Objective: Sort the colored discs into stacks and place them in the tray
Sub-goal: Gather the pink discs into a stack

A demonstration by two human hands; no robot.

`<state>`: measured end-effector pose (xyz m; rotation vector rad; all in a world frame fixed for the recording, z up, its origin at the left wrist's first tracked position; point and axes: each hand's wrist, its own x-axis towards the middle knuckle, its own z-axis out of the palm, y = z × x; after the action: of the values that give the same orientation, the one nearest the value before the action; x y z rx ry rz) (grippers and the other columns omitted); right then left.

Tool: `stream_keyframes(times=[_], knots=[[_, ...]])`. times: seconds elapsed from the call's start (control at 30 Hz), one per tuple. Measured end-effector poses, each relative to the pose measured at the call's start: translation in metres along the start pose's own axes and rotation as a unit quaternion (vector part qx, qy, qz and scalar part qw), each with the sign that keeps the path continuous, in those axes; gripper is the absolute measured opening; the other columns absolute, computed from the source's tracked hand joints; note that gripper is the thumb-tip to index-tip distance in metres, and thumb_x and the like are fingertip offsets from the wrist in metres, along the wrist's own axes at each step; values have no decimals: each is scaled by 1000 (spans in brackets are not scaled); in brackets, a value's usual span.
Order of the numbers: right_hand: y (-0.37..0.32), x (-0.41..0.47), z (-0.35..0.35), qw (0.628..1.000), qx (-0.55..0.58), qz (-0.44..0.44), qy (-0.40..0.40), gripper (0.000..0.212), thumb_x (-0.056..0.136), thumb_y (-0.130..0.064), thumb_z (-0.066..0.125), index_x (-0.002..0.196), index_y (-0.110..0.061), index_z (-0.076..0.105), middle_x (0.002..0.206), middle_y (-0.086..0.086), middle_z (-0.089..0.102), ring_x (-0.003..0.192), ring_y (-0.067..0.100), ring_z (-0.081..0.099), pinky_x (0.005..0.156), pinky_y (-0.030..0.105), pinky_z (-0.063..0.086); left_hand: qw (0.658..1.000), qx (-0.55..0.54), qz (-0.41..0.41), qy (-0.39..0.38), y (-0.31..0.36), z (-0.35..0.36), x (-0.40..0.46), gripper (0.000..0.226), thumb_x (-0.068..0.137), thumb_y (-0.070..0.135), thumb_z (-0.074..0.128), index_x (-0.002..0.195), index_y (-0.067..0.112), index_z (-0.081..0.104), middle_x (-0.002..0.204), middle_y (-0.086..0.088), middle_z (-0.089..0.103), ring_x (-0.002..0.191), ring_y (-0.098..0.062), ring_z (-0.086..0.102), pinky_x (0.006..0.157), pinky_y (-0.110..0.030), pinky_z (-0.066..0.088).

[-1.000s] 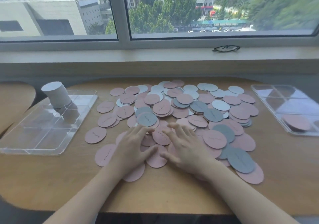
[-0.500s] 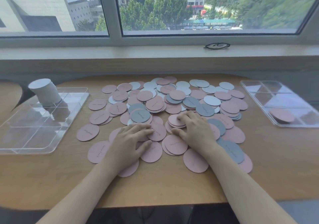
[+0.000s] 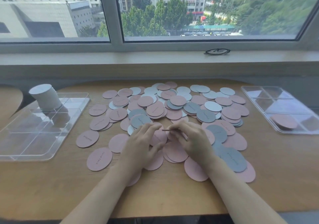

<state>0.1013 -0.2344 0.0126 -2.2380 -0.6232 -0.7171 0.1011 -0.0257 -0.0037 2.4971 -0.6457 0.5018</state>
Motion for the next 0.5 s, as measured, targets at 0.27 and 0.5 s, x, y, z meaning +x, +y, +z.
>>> stream_keyframes(times=[0.27, 0.5], knots=[[-9, 0, 4, 987, 144, 69, -34, 26, 90, -2, 66, 111, -17, 70, 101, -17, 71, 95, 4, 68, 82, 24, 55, 999, 6, 17, 27, 3, -1, -3, 48, 94, 33, 49, 139, 18, 56, 110, 6, 66, 98, -16, 58, 85, -26, 45], [-6, -4, 9, 989, -22, -33, -144, 48, 99, -32, 46, 146, -24, 47, 123, -11, 65, 111, 10, 58, 101, 27, 39, 999, 1, 20, 30, 3, 1, -2, 50, 94, 33, 49, 139, 11, 53, 109, 3, 64, 98, -15, 53, 85, -23, 41]])
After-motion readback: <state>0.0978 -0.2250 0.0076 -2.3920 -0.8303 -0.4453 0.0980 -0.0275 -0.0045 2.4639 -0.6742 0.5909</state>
